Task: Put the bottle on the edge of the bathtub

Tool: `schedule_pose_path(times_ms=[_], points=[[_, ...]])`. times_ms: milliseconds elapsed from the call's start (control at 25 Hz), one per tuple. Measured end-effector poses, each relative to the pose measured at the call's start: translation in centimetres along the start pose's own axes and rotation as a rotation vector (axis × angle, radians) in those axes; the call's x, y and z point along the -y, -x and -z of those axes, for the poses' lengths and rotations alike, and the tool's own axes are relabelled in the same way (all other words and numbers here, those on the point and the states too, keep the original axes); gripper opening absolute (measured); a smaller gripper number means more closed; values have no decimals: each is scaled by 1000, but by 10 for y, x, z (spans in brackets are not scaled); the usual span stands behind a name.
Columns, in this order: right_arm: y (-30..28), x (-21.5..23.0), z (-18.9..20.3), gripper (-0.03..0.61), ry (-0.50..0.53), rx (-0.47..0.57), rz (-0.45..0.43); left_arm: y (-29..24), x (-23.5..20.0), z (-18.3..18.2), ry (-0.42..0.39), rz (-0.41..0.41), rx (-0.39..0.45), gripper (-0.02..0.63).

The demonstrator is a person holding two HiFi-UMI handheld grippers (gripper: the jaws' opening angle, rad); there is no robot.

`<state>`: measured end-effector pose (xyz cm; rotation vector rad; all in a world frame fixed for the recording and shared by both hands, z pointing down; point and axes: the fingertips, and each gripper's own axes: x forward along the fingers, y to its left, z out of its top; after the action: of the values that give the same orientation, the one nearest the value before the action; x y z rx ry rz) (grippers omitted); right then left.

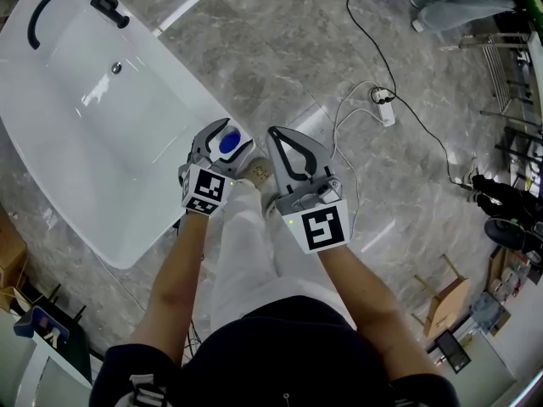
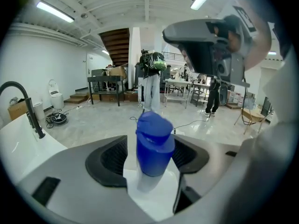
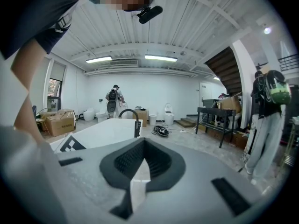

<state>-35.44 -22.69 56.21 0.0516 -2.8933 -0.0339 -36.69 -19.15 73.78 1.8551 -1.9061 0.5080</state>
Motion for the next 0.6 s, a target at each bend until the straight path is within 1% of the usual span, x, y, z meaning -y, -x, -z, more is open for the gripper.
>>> schedule_pose_path(times_ms=[160, 200, 280, 400, 480, 600], points=[[5, 3, -12, 0, -6, 26, 11, 23, -3, -24, -10, -23, 55, 278], [6, 4, -16, 0, -9, 36, 16, 31, -4, -34, -20, -30, 79, 263], [9, 6, -25, 0, -7, 55, 22, 47, -6, -60, -38, -44, 156, 210], [18, 9, -38, 0, 3, 73, 31, 74, -6, -100, -63, -87, 270, 96], [27, 12, -47, 0, -1, 82, 43, 92, -4, -126, -54, -122, 332, 28], [43, 22, -68, 0, 2, 111, 79, 115, -1, -166, 0, -153, 414, 5]])
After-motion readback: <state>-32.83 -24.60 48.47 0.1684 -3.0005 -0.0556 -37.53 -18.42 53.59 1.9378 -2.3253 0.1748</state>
